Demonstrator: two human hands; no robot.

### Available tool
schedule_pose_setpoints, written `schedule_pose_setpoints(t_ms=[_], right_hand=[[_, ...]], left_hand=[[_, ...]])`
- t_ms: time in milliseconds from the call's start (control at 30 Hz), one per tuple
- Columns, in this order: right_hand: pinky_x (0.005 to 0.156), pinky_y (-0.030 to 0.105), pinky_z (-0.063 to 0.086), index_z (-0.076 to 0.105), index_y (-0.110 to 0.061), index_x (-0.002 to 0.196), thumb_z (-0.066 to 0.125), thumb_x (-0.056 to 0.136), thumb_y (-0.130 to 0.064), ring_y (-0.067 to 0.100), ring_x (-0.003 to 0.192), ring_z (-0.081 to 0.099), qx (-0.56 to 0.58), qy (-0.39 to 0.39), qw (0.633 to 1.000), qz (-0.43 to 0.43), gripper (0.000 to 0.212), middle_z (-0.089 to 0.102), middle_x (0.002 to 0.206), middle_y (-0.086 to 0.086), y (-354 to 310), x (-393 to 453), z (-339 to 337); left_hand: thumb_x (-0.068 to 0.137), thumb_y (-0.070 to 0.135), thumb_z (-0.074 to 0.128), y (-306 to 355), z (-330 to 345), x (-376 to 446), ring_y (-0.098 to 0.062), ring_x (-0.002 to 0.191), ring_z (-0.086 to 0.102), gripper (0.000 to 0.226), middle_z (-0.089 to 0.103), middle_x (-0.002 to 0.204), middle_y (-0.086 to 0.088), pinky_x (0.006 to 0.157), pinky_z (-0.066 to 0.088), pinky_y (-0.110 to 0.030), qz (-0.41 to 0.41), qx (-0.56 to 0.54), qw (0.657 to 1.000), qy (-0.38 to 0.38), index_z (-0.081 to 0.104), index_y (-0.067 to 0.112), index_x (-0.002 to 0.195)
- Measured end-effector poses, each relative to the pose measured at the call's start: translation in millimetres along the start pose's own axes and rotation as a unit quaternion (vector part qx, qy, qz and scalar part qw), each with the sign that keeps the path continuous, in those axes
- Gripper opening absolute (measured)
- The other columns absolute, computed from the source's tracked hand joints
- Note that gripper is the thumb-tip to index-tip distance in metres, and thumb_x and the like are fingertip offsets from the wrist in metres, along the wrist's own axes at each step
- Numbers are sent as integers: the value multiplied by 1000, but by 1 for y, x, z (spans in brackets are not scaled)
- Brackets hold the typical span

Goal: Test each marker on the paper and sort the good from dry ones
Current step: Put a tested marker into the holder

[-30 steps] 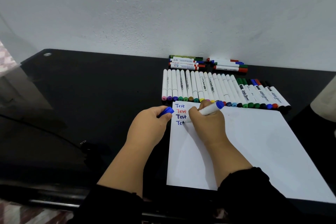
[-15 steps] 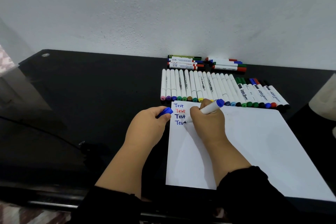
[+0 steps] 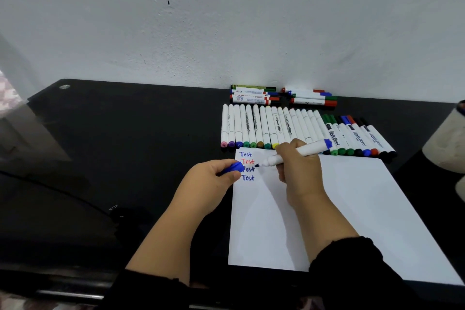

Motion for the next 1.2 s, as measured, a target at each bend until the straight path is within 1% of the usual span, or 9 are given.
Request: schedule_pose_setpoints(t_ms=[67, 167, 333, 467, 633, 733, 800, 967, 1200], right_hand=[[45, 22, 21, 32, -17, 56, 52, 82, -3, 12, 41, 26, 50, -6, 999, 12, 36, 34, 44, -2, -4, 0, 0], [41, 19, 22, 36, -15, 58, 53, 83, -2, 11, 39, 28, 64, -21, 998, 11, 33, 36, 46, 0, -10, -5, 3], [37, 18, 26, 38, -14, 57, 56, 86, -4, 7, 38, 32, 52, -60, 997, 22, 35, 39, 45, -4, -10, -15, 10], [38, 17, 27, 45, -13, 61, 58, 91, -21, 7, 35, 34, 60, -83, 994, 35, 34, 42, 45, -1, -16, -20, 9], [39, 19, 26, 49, -9, 65, 52, 94, -17, 8, 35, 34, 48, -116, 992, 33, 29, 43, 42, 1, -27, -22, 4], [37, 19, 28, 41, -11, 66, 53, 91, -9, 7, 34, 34, 45, -100, 994, 28, 28, 41, 43, 1, -30, -20, -2], [37, 18, 28, 40, -12, 66, 51, 89, -6, 9, 37, 34, 50, -73, 995, 34, 27, 38, 50, 3, -27, -18, -9], [42, 21, 29, 42, -14, 68, 45, 88, -4, 12, 44, 32, 66, -47, 995, 54, 23, 37, 59, 6, -17, -15, -15], [43, 20, 29, 43, -13, 70, 45, 90, -5, 11, 44, 32, 62, -32, 995, 66, 21, 37, 59, 6, -14, -13, -20]], left_hand=[[90, 32, 58, 4, 3, -2, 2, 81, 52, 34, 58, 108, 17, 59, 32, -10, 11, -26, 999, -16, 57, 36, 124], [89, 31, 61, 10, 7, -4, 3, 85, 49, 35, 58, 120, 16, 63, 31, -10, 27, -50, 998, -36, 58, 36, 123], [88, 28, 62, 19, 16, -8, 2, 86, 51, 35, 59, 105, 18, 65, 33, -10, 44, -60, 996, -58, 59, 33, 123], [86, 27, 64, 23, 15, -10, -1, 85, 53, 31, 61, 100, 18, 62, 32, -11, 41, -86, 994, -53, 63, 34, 116], [78, 31, 69, 23, 15, -12, -7, 87, 61, 9, 70, 85, 11, 73, 42, -19, 20, -168, 984, -47, 71, 31, 88], [79, 28, 68, 29, 19, -16, -4, 75, 65, 5, 72, 75, 8, 73, 46, -19, 24, -200, 977, -65, 68, 31, 75], [81, 26, 68, 33, 25, -19, -1, 68, 65, 8, 72, 72, 9, 68, 44, -16, 27, -205, 976, -72, 68, 30, 74], [83, 22, 67, 37, 34, -19, -4, 78, 61, 12, 69, 66, 11, 65, 37, -15, 23, -208, 976, -53, 66, 30, 74], [82, 24, 68, 41, 40, -12, -6, 81, 54, 14, 65, 81, 10, 59, 33, -15, 21, -170, 985, -19, 72, 22, 95]])
Point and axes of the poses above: each hand's wrist, its own x-axis towards the middle knuckle, its own z-axis out of the palm, y = z × x, the point moved 9 cm from there along x, towards the middle knuckle
